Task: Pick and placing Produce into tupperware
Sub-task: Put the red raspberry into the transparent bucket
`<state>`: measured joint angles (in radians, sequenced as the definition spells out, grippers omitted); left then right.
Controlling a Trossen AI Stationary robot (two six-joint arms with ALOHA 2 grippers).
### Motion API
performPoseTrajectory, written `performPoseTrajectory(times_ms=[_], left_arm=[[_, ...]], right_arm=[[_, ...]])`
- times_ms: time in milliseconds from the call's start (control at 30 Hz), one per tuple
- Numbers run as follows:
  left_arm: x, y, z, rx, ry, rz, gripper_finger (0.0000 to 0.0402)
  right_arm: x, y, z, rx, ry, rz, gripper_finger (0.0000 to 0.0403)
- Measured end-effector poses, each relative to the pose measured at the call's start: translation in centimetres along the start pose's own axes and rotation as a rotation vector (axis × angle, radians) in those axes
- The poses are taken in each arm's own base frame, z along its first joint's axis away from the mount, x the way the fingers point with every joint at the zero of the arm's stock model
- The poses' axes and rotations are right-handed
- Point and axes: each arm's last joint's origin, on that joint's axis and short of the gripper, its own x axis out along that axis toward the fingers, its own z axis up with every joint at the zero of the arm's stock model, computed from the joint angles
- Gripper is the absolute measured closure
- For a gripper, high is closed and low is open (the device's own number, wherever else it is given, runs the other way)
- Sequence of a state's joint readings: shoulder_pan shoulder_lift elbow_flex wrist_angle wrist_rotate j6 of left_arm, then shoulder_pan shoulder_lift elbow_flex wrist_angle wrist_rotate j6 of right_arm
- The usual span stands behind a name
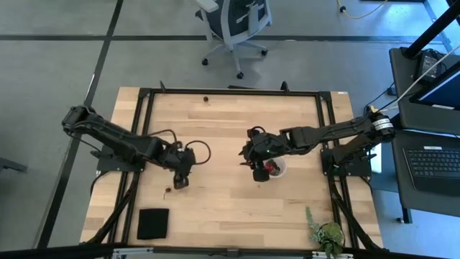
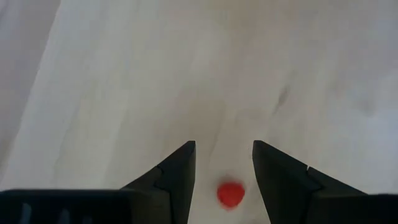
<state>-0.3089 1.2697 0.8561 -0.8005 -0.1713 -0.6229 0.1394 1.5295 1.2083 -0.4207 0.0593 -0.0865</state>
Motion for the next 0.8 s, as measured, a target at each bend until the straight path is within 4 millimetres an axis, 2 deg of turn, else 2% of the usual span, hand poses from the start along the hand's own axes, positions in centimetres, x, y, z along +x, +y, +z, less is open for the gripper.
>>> performPoseTrajectory(times_ms=[100, 200, 467, 633, 800], left_arm=[[0.6, 0.3, -1.2, -0.141, 0.044, 0.066, 0.0250], [0.8, 0.2, -1.8, -0.203, 0.058, 0.075, 0.0250], [0.8, -0.5, -2.6, -0.166, 0.072, 0.057, 0.0250], [0.8, -0.5, -2.6, -0.245, 0.092, 0.041, 0.0248], [0.8, -0.7, -2.7, -0.268, 0.129, 0.010, 0.0215]], right_arm=[[0.0, 0.0, 0.0, -0.002, 0.003, 0.000, 0.0236], [0.0, 0.0, 0.0, -0.002, 0.003, 0.000, 0.0236], [0.0, 0.0, 0.0, -0.004, 0.003, 0.000, 0.0236], [0.0, 0.0, 0.0, -0.008, 0.003, 0.000, 0.0236], [0.0, 0.0, 0.0, -0.030, 0.002, 0.000, 0.0236]])
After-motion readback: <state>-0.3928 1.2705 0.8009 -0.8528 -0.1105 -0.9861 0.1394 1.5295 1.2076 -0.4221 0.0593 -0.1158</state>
